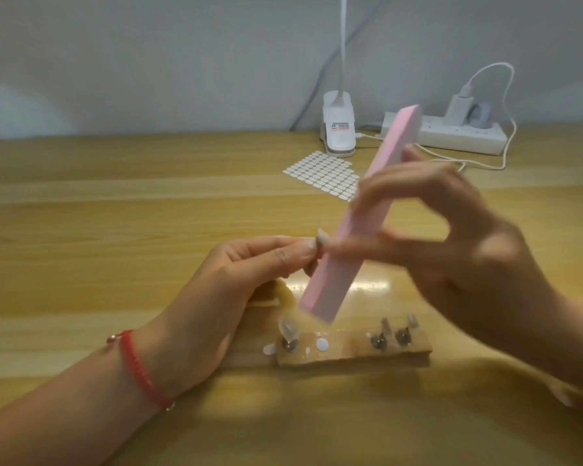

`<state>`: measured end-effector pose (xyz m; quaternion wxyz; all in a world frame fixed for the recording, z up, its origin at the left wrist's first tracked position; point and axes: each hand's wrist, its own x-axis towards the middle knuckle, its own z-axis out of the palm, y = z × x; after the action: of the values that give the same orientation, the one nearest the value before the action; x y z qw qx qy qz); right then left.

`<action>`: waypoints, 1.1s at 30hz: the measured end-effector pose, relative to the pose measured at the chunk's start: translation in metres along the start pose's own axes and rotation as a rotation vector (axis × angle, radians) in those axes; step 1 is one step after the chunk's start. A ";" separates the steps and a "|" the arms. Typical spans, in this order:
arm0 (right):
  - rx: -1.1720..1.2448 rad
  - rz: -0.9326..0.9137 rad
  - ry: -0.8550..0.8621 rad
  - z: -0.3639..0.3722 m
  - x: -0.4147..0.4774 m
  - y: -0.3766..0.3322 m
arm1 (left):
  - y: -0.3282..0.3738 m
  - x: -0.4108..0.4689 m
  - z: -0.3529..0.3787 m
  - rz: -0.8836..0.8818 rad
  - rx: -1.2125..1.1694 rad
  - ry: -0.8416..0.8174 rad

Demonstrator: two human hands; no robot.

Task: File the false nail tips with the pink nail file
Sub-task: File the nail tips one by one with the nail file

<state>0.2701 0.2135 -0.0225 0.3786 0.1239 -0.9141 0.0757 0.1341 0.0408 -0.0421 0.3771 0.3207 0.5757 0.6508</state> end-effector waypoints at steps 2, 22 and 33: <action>-0.042 0.033 0.018 -0.001 0.000 0.006 | 0.001 0.000 0.000 0.005 0.010 0.005; -0.264 0.275 -0.194 0.007 -0.013 0.046 | 0.001 0.008 -0.006 0.045 -0.182 0.176; 0.267 -0.075 -0.417 0.014 0.031 -0.072 | 0.010 0.011 -0.013 -0.095 -0.452 0.239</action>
<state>0.2598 0.1357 -0.0073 0.1647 0.2198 -0.9491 0.1545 0.1161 0.0429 -0.0341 0.3985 0.1219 0.4706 0.7777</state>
